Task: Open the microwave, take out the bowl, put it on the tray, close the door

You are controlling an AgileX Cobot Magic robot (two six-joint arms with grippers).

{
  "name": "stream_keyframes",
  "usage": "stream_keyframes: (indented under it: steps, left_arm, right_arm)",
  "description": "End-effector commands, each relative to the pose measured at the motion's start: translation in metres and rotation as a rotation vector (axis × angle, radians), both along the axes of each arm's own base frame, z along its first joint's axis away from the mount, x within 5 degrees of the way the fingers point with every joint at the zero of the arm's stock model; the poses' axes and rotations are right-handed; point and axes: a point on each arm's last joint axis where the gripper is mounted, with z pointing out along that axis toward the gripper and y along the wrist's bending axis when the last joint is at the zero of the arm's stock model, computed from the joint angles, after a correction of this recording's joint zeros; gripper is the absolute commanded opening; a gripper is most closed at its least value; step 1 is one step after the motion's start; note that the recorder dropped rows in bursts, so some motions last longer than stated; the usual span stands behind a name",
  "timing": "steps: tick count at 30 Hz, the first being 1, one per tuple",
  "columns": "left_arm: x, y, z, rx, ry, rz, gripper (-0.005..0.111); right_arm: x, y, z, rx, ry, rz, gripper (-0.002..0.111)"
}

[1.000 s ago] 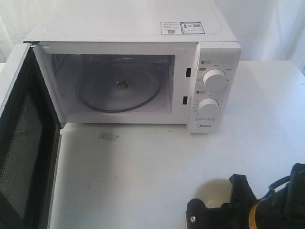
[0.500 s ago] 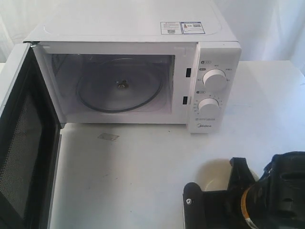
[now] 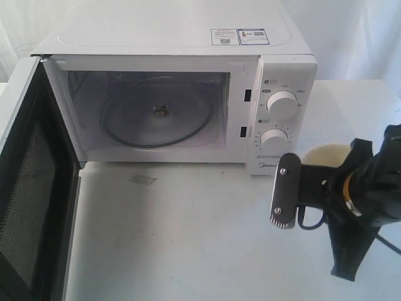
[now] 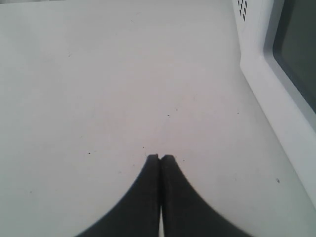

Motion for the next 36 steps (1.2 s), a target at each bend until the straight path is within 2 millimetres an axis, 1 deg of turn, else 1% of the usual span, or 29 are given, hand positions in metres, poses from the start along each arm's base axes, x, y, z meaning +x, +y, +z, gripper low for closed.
stream_keyframes:
  steps: [1, 6, 8, 14, 19, 23, 27, 36]
  left_arm:
    - [0.0, 0.0, -0.002, -0.009, 0.002, 0.001, 0.0]
    - [0.0, 0.0, -0.002, -0.009, 0.002, 0.001, 0.0]
    - [0.0, 0.0, -0.002, -0.009, 0.002, 0.001, 0.0]
    - [0.0, 0.0, -0.002, -0.009, 0.002, 0.001, 0.0]
    - [0.0, 0.0, -0.002, -0.009, 0.002, 0.001, 0.0]
    - [0.0, 0.0, -0.002, -0.009, 0.002, 0.001, 0.0]
    - [0.0, 0.0, -0.002, -0.009, 0.002, 0.001, 0.0]
    - [0.0, 0.0, -0.002, -0.009, 0.002, 0.001, 0.0]
  right_arm:
    - [0.015, -0.019, 0.006, 0.056, -0.062, -0.089, 0.0]
    - [0.027, -0.038, -0.008, 0.089, -0.032, -0.196, 0.0]
    - [0.031, -0.041, -0.015, 0.09, -0.019, -0.205, 0.0]
    - [0.045, -0.03, -0.029, 0.165, -0.041, -0.154, 0.0]
    - [0.058, -0.029, -0.044, 0.133, 0.004, -0.15, 0.0]
    - [0.065, -0.028, -0.051, 0.104, 0.034, -0.128, 0.0]
    - [0.067, -0.028, -0.054, 0.077, 0.06, -0.116, 0.0]
    - [0.068, -0.028, -0.054, 0.076, 0.061, -0.116, 0.0]
